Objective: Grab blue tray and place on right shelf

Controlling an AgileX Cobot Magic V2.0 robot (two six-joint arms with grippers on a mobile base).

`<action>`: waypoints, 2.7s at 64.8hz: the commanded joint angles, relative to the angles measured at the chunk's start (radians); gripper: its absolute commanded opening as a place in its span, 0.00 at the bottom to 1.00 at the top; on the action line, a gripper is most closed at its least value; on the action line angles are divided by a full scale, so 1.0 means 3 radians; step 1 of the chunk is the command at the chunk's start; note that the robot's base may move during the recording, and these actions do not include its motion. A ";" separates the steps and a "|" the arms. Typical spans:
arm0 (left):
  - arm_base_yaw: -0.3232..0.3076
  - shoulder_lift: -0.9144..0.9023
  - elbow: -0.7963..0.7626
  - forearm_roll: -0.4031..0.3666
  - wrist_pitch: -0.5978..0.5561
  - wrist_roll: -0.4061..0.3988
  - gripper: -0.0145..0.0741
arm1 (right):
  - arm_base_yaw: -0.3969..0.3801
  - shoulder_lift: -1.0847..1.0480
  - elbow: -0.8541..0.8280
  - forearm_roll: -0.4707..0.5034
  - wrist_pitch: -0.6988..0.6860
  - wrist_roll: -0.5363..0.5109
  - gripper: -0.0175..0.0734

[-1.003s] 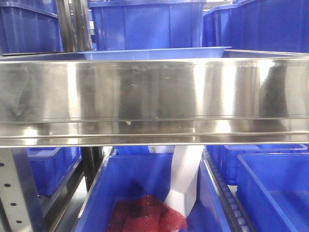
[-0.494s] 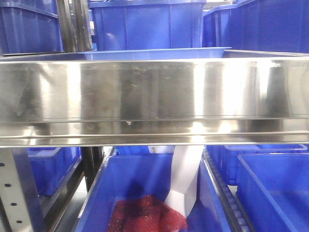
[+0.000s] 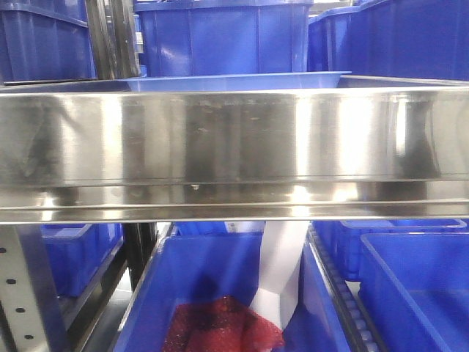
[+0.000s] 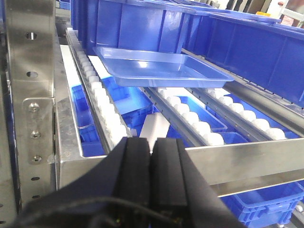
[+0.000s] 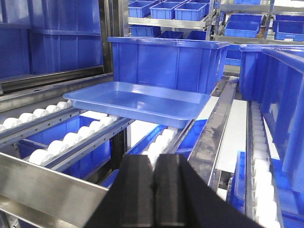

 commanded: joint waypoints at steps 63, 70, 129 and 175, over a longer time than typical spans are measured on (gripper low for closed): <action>0.1210 -0.0803 0.1781 -0.0235 -0.1358 0.0497 0.11 | 0.0008 0.0026 -0.0088 -0.0037 -0.0315 -0.0037 0.26; 0.1210 -0.0798 0.1781 -0.0235 -0.1351 0.0497 0.11 | 0.0008 0.0026 -0.0088 -0.0037 -0.0315 -0.0037 0.26; 0.1210 -0.0798 0.1781 -0.0235 -0.1351 0.0497 0.11 | -0.0764 -0.0072 0.0167 0.0498 -0.0417 -0.0221 0.26; 0.1210 -0.0798 0.1781 -0.0235 -0.1351 0.0497 0.11 | -0.1366 -0.1043 0.1364 0.0723 -0.0665 -0.0463 0.26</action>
